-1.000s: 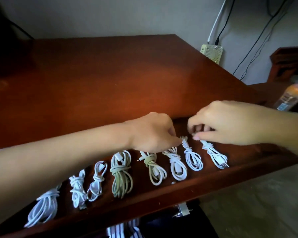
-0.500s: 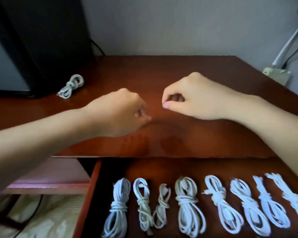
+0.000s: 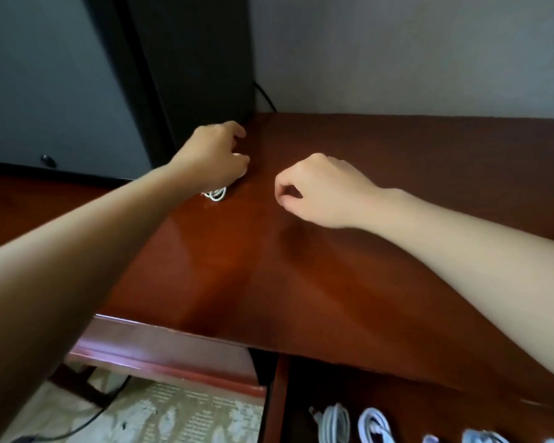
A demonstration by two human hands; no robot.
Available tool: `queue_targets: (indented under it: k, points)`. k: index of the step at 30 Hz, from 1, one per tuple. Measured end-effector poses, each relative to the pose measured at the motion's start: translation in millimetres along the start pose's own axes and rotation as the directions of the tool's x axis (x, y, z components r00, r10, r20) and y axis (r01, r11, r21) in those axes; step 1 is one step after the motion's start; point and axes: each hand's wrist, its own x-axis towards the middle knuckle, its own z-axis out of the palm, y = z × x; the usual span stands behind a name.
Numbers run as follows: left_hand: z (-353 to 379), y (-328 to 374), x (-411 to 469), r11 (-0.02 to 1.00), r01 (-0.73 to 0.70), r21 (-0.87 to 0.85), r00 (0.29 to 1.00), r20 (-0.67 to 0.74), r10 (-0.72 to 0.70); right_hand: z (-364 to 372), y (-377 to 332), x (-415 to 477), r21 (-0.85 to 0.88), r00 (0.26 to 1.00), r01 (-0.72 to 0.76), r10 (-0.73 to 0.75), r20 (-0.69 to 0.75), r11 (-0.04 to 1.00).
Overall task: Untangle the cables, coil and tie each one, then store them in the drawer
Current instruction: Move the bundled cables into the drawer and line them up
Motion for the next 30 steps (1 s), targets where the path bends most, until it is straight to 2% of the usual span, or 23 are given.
queue_targets:
  k: [5, 7, 9, 11, 14, 17, 20, 24, 28, 30]
  points:
    - [32, -18, 28, 0.946, 0.162, 0.282, 0.973, 0.115, -0.201, 18, 3, 15, -0.034, 1.0, -0.014, 0.014, 0.006, 0.999]
    - [43, -25, 31, 0.933, 0.203, 0.297, 0.957, 0.143, -0.254, 21, 7, 15, -0.029, 1.0, -0.011, 0.011, -0.003, 1.0]
    - [50, -31, 32, 0.943, 0.201, 0.264, 0.963, 0.124, -0.24, 22, 11, 14, -0.009, 1.0, -0.002, 0.001, -0.022, 1.0]
    - [49, -35, 29, 0.965, 0.195, 0.173, 0.974, 0.086, -0.212, 24, 13, 13, 0.0, 0.999, 0.01, -0.01, -0.046, 1.0]
    - [40, -33, 21, 0.968, 0.236, -0.086, 0.971, 0.071, -0.23, 23, 14, 9, 0.02, 0.997, 0.016, -0.014, -0.072, 1.0]
    - [33, -21, 9, 0.906, 0.244, -0.347, 0.97, 0.079, -0.231, 20, 12, 3, 0.054, 0.996, -0.01, 0.015, -0.091, 0.998]
    - [31, 3, -9, 0.821, 0.212, -0.53, 0.976, 0.078, -0.202, 15, 9, -5, 0.082, 0.986, -0.098, 0.108, -0.13, 0.992]
    - [33, 45, -38, 0.738, 0.137, -0.661, 0.989, 0.053, -0.136, 5, 12, -19, 0.284, 0.947, -0.247, 0.292, -0.13, 0.926]
    - [35, 90, -68, 0.695, 0.02, -0.719, 1.0, 0.03, 0.002, -9, 19, -52, 0.567, 0.932, -0.189, 0.328, -0.152, 0.802]
    - [39, 109, -83, 0.707, -0.036, -0.706, 0.996, 0.032, 0.083, -17, 22, -73, 0.659, 0.927, -0.158, 0.341, -0.158, 0.736]
